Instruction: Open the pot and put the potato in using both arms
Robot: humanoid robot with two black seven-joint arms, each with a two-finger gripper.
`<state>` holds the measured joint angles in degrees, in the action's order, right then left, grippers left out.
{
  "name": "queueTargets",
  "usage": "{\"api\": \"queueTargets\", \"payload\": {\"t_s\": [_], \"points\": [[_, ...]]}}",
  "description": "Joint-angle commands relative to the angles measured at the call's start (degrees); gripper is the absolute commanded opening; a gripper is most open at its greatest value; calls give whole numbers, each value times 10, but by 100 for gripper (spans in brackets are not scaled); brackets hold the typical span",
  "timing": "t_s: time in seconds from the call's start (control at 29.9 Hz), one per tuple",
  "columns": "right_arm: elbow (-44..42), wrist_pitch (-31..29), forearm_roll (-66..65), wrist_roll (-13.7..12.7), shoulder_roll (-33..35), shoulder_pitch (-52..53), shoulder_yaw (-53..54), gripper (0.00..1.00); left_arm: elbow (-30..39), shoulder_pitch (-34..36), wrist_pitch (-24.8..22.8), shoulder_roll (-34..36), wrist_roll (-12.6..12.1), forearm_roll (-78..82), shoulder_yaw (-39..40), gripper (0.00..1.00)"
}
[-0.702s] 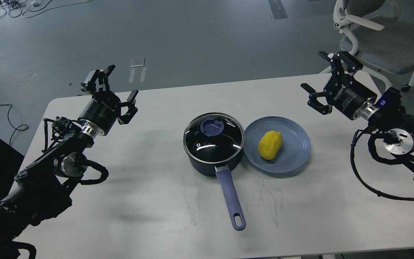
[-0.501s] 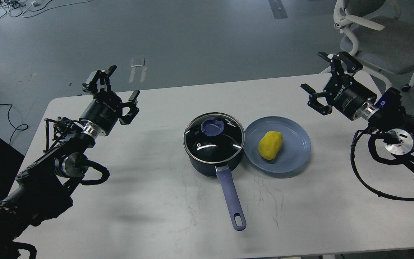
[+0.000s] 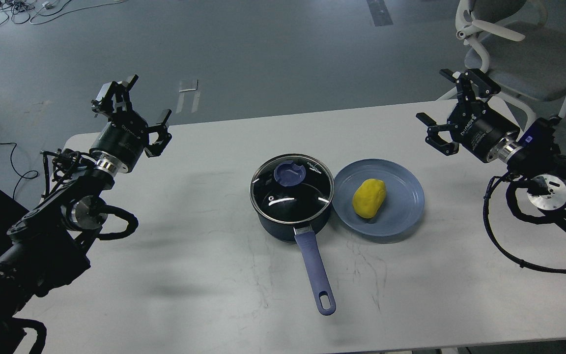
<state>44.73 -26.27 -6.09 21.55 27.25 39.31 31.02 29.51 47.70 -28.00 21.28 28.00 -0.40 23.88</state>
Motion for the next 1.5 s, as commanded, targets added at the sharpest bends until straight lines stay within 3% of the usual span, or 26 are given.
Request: {"api": "queueTargets", "payload": {"t_s": [0.0,0.23,0.5,0.53,0.7,0.87,1.04,1.14,1.27,1.47], "points": [[0,0,0,1,0,0,0,100,26,-2,0,0,0,2,-4,99],[1,3,0,1,1,-1,5,100,91,0,0,29,0,72,-2,99],[2,5,0,1,6,-1,8,100,319,64,0,132,0,289,3,99],[2,5,0,1,6,-1,8,100,319,64,0,132,0,290,3,99],[1,21,0,1,4,-1,9,100,445,135,0,156,0,547,3,98],[-1,30,-1,1,4,-1,8,100,496,183,7,148,0,784,-6,99],[-1,33,-1,1,5,-1,8,100,485,194,8,108,0,962,-14,99],[-1,34,-1,1,5,-2,8,100,444,195,28,66,0,1071,-41,99],[-1,34,0,1,5,-2,8,100,391,199,77,31,0,1123,-97,99],[0,34,0,1,5,-2,8,100,318,201,95,-21,0,1129,-139,99]]}}
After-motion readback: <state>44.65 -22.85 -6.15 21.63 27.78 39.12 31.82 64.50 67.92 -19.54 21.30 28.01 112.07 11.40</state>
